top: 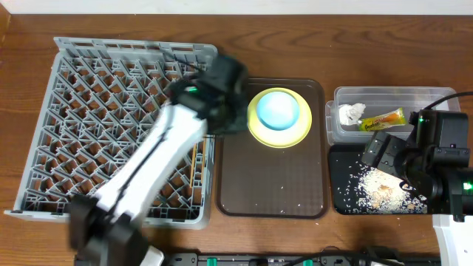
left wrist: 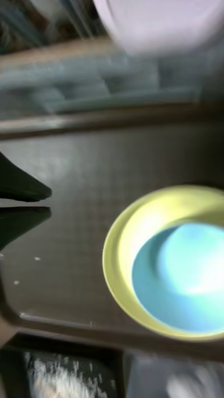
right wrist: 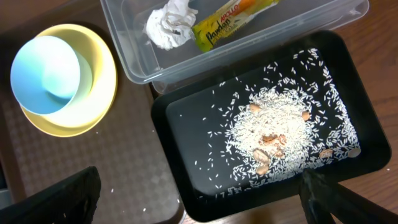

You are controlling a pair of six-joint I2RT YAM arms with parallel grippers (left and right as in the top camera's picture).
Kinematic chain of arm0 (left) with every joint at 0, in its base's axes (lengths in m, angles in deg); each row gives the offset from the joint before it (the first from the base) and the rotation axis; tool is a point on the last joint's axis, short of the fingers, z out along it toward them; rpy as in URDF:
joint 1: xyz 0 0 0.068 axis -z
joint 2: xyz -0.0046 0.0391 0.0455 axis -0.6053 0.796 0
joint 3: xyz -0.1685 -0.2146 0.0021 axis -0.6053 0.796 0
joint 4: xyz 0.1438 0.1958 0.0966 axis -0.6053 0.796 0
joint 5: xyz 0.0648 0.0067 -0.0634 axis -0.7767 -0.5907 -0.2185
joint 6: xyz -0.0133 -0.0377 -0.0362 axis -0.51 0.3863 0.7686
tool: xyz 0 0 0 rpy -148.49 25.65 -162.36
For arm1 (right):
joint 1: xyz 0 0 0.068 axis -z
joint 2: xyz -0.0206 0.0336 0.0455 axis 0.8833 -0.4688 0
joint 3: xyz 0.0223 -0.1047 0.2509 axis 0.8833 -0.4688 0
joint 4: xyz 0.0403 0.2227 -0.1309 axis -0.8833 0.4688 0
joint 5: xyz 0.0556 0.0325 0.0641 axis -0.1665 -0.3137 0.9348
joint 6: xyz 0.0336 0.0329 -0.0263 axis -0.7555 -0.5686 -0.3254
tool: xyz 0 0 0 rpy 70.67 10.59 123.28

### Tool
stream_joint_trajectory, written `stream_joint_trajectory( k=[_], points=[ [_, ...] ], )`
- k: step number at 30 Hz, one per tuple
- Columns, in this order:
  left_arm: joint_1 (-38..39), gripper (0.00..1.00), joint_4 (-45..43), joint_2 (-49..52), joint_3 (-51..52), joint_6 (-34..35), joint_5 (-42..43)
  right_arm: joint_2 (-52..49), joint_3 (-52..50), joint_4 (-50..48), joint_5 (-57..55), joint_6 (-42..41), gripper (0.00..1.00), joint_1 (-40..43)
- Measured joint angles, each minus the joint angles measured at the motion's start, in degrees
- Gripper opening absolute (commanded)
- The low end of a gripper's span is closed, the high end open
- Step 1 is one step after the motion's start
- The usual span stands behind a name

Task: Sort waste into correct bins and load items into the dishwasher
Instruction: 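Move the left gripper right over the light-blue bowl on the plate, then lower the left gripper and grip the light-blue bowl's rim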

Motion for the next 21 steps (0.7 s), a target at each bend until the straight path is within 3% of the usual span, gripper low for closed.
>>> stream_joint_trajectory(
  k=[7, 14, 21],
  points=[
    [2.9, 0.08, -10.2, 13.2, 0.0, 1.4, -0.1, 0.0, 0.0, 0.0, 0.0, 0.0, 0.99, 0.0],
    [3.5, 0.08, -17.4, 18.6, 0.1, 2.4, -0.3, 0.0, 0.0, 0.0, 0.0, 0.0, 0.99, 0.0],
    [4.8, 0.08, -15.2, 20.5, 0.1, 3.1, -0.3, 0.0, 0.0, 0.0, 0.0, 0.0, 0.99, 0.0]
  ],
)
